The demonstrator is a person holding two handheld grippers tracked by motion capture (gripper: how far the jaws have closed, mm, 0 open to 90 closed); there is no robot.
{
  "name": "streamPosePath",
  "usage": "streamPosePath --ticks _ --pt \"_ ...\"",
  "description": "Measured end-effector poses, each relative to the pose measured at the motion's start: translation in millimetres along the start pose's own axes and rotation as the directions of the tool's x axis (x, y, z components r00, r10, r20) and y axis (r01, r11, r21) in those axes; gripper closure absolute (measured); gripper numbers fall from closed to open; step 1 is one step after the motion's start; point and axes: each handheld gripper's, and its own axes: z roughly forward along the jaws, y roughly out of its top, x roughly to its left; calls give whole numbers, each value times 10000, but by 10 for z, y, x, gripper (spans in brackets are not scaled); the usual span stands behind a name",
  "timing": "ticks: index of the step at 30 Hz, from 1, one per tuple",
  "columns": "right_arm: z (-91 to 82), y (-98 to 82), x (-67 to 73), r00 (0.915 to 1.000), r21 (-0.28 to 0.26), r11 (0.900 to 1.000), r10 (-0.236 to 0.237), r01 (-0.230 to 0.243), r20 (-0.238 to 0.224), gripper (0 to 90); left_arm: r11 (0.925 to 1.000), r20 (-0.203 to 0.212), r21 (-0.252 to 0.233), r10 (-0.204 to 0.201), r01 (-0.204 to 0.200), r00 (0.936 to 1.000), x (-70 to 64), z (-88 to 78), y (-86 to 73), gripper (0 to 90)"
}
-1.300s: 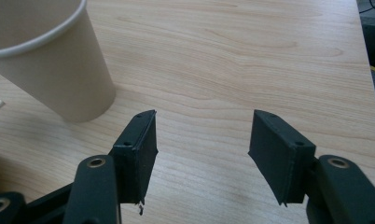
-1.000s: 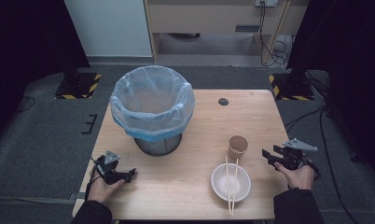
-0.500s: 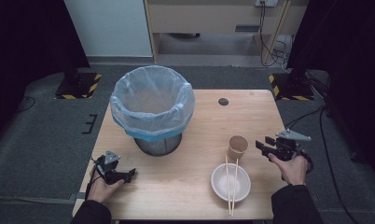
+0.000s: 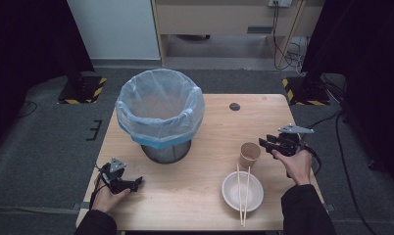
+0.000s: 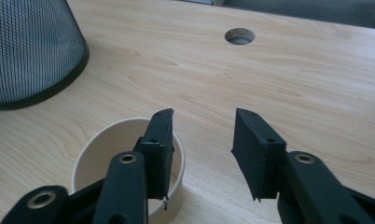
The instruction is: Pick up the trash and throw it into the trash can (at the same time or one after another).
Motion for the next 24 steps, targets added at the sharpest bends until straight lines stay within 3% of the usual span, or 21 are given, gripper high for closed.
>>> streamPosePath --ticks 3,10,17,24 --pt "117 -6 41 9997 352 9992 -182 188 -182 608 10000 -4 2 2 -2 10000 -1 0 0 0" --pt "205 -64 47 9995 838 9963 -192 212 -252 649 10000 -17 0 -19 19 10000 -4 0 0 0" --pt "300 -136 75 9990 1629 9864 -134 202 -429 752 10000 -31 11 -18 18 10000 -5 0 1 0" --pt "315 -148 70 9993 1657 9862 50 12 -370 811 10000 -36 12 -20 20 10000 -6 0 1 0"
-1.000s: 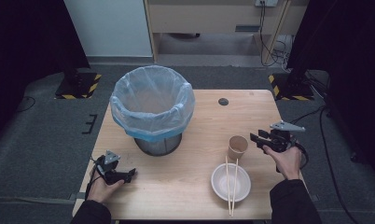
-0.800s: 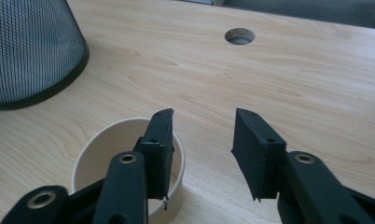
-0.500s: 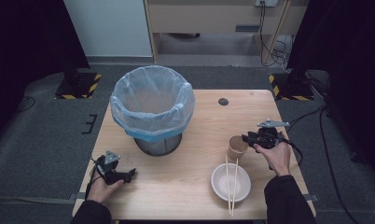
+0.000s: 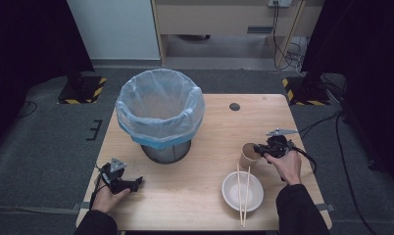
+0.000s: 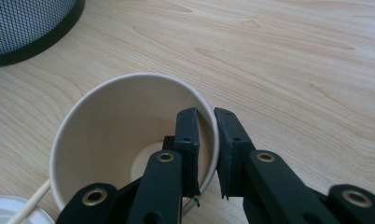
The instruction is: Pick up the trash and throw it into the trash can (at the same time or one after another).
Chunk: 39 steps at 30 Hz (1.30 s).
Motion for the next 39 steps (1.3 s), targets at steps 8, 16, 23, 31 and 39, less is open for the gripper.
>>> streamPosePath --ticks 8,16,23,31,39 --pt "-71 22 -32 9993 -596 9976 364 -360 67 832 10000 -14 -16 -21 21 10000 -2 2 0 0" --pt "-234 82 -64 9957 -2025 9757 903 -841 214 831 10000 -15 -5 -12 12 10000 -2 1 1 0" --pt "-390 132 -88 9906 -3233 9376 1365 -1278 42 831 10000 -15 -5 -12 12 10000 -2 1 1 0" --pt "-541 193 -90 9878 -4045 9024 1547 -1486 -178 831 10000 -15 -3 -12 12 10000 -2 1 1 0" --pt "-739 288 -54 9842 -4982 8492 1634 -1752 -676 831 10000 -18 -5 -15 15 10000 -3 1 1 0"
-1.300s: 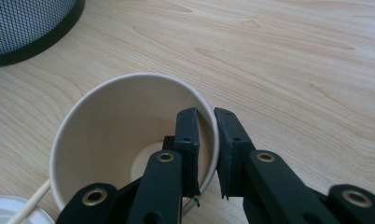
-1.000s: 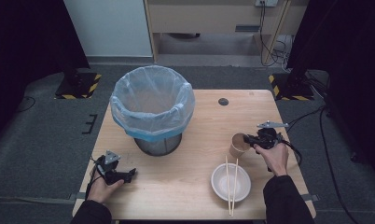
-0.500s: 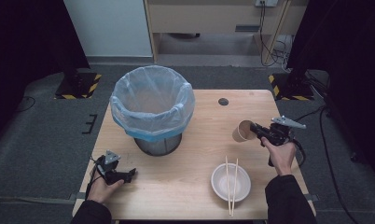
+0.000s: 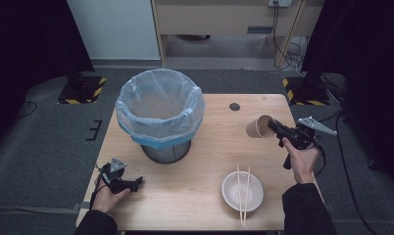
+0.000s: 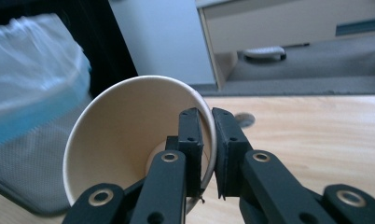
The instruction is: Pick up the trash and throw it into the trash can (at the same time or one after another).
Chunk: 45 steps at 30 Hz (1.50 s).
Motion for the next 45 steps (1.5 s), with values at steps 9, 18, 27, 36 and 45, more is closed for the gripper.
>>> streamPosePath --ticks 9,18,27,36,45 --pt "-113 168 117 9987 -853 9962 110 -152 -493 832 10000 -7 3 -6 6 10000 -3 1 1 0" --pt "-206 331 262 9966 -1545 9879 -22 -107 -829 831 10000 -14 2 -14 14 10000 -5 1 1 0" --pt "-188 493 423 9927 -2112 9774 -171 -86 -1198 832 10000 -8 7 -11 11 10000 -4 1 2 0" --pt "-145 654 559 9896 -2352 9720 -350 13 -1392 831 10000 23 1 18 -18 10000 -4 4 3 0" --pt "-132 842 690 9865 -2701 9628 -549 113 -1546 831 10000 85 -2 85 -85 9999 -13 6 6 0"
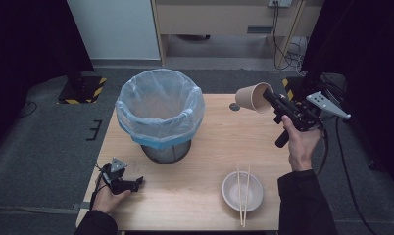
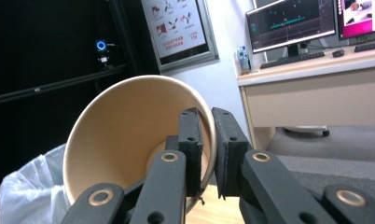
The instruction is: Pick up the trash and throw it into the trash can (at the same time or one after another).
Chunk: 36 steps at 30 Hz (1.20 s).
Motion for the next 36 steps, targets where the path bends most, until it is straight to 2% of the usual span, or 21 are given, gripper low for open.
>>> streamPosePath --ticks 15,36 --pt "262 192 256 9986 -152 9997 -201 193 -486 831 10000 -10 -1 -7 7 10000 -10 2 2 0" --pt "703 282 573 9930 -75 9995 -324 317 -1137 832 10000 -6 6 -11 11 10000 -12 2 3 0"
